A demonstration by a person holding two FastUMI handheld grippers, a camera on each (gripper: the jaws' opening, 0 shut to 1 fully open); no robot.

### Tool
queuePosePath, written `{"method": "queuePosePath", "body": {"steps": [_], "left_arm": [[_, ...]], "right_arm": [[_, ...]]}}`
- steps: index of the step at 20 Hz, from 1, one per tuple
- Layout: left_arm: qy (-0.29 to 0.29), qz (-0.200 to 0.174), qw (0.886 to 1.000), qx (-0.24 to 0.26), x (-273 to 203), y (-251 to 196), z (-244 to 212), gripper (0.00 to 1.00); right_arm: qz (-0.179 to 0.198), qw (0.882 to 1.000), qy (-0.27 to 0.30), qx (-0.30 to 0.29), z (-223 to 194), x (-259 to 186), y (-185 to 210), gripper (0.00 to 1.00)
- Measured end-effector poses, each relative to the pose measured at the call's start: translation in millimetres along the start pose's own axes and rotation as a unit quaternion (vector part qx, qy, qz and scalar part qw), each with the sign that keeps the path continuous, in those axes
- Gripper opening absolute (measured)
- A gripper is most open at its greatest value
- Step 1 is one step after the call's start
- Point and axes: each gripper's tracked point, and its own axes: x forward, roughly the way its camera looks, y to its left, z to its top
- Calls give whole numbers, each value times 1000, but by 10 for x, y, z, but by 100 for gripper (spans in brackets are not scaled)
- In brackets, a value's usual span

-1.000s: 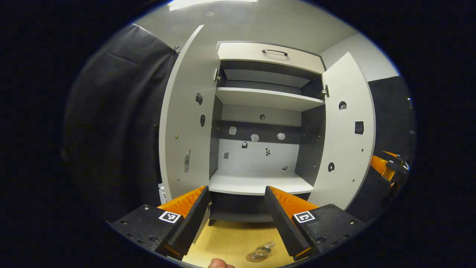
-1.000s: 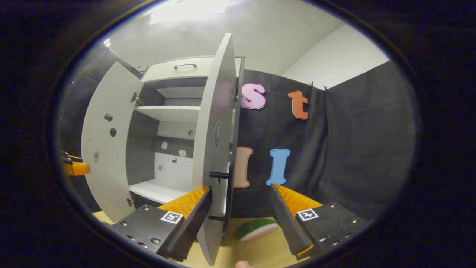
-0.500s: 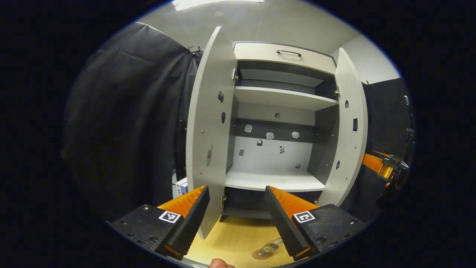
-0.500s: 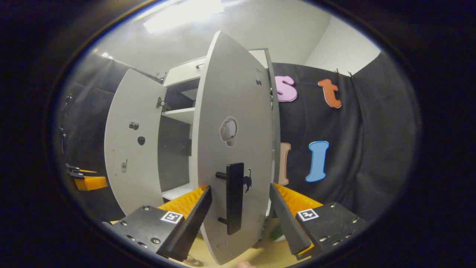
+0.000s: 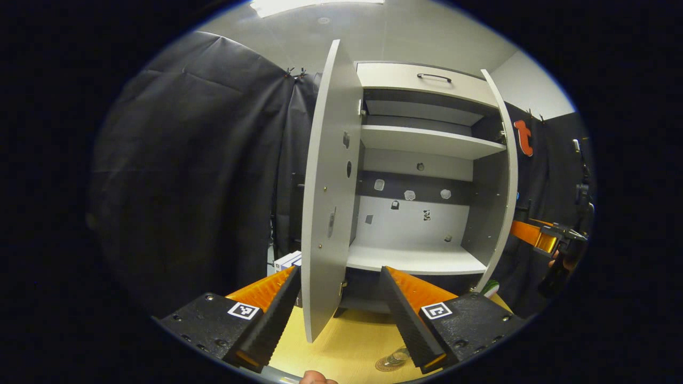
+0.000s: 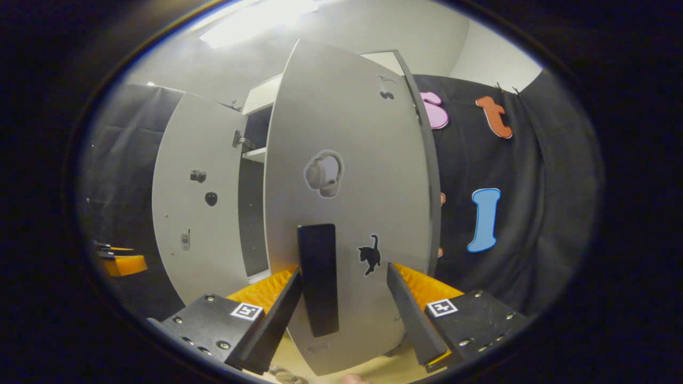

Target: Grasp the bottle in the cabinet with the left hand and place it on the coaster, then close the right door with the right hand and the left door with the left hand.

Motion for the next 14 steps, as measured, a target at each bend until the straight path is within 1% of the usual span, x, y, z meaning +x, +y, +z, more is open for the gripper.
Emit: {"method": "queuePosePath", "body": {"steps": [3, 9, 14], "left_arm": [[2, 13, 1000, -1, 21, 112, -20, 94], [5, 47, 999, -12, 78, 402, -58, 95], [1, 73, 997, -17, 126, 625, -52, 95]], "right_arm": [[8, 1000, 3, 3, -33, 187, 128, 99], [-5, 1000, 2, -9, -55, 503, 293, 99], [-6, 1000, 7, 1, -86, 681, 355, 97]]}}
